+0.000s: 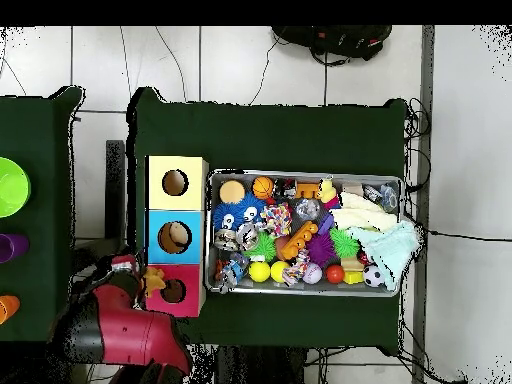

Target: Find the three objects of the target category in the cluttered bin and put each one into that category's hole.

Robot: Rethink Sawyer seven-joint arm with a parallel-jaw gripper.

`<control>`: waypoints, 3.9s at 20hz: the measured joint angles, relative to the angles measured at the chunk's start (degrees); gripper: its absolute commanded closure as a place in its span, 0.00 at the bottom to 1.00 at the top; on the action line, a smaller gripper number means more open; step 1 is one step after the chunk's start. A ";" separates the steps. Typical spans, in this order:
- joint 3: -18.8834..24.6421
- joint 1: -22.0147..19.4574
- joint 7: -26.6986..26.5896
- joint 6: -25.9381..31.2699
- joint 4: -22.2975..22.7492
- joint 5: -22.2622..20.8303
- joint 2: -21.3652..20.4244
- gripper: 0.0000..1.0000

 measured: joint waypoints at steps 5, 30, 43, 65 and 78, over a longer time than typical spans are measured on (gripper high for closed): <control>-0.31 0.02 0.00 0.01 -0.36 -0.01 0.74 0.00; -2.62 -3.56 0.00 6.05 2.40 -2.81 -9.86 0.00; -5.91 -27.05 -0.31 20.68 2.35 -14.01 -20.11 0.00; -4.14 -41.74 -1.39 11.75 -7.33 -38.23 -7.24 0.00; -1.03 -44.34 -1.39 -2.53 -11.66 -46.36 4.25 0.00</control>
